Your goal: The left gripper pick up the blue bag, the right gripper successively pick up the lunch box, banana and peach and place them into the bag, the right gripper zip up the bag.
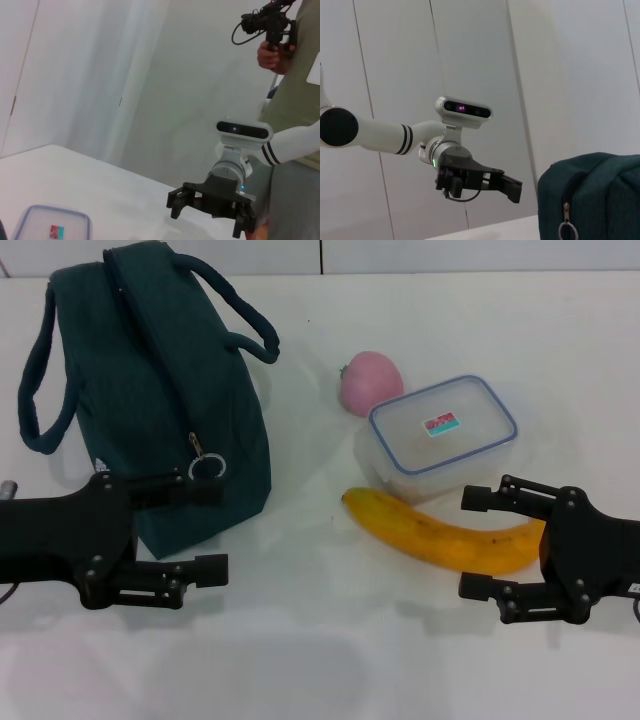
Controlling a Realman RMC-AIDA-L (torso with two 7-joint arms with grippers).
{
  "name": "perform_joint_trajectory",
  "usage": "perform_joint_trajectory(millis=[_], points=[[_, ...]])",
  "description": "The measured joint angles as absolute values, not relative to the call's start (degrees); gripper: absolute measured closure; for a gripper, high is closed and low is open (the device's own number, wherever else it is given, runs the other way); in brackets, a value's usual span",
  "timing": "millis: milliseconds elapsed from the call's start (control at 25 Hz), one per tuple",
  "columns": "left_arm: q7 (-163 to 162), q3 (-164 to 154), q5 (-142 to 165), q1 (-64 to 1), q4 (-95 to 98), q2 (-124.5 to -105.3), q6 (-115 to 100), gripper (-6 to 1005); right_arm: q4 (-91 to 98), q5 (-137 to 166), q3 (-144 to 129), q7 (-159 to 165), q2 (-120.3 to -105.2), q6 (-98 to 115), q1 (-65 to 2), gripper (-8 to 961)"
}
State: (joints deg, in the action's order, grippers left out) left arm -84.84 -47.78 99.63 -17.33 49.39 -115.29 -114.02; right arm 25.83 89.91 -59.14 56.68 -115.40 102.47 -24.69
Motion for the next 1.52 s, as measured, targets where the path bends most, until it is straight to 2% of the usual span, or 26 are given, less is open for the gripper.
perform_joint_trajectory(millis=[760,1000,1160,1280,1360,1520], points=[[-87.6,-47.6,97.4,-18.8,49.5,-115.92,-114.2,115,25.2,90.0,-59.3,56.7,-115.51,100.4,-25.2,85],[-91.8,-44.3,80.8,-18.5,49.6,-114.90,-114.1,116,23.7,89.9,-59.1,57.0,-115.57,99.9,-25.5,86],[-95.4,-34.5,77.5,-19.4,48.9,-116.32,-110.4,117,23.6,89.8,-59.1,57.0,-115.58,99.5,-25.6,86],[-96.7,-31.5,78.1,-20.4,48.7,-116.50,-106.0,117,23.6,89.2,-58.7,57.0,-115.58,99.4,-25.0,86],[-98.1,-31.5,79.7,-21.2,49.0,-115.87,-102.0,118,23.3,88.5,-58.6,56.9,-115.57,99.3,-24.6,86],[-102.7,-30.7,86.2,-23.7,48.6,-112.60,-91.9,118,22.2,87.6,-58.6,56.5,-115.57,98.9,-24.5,86]])
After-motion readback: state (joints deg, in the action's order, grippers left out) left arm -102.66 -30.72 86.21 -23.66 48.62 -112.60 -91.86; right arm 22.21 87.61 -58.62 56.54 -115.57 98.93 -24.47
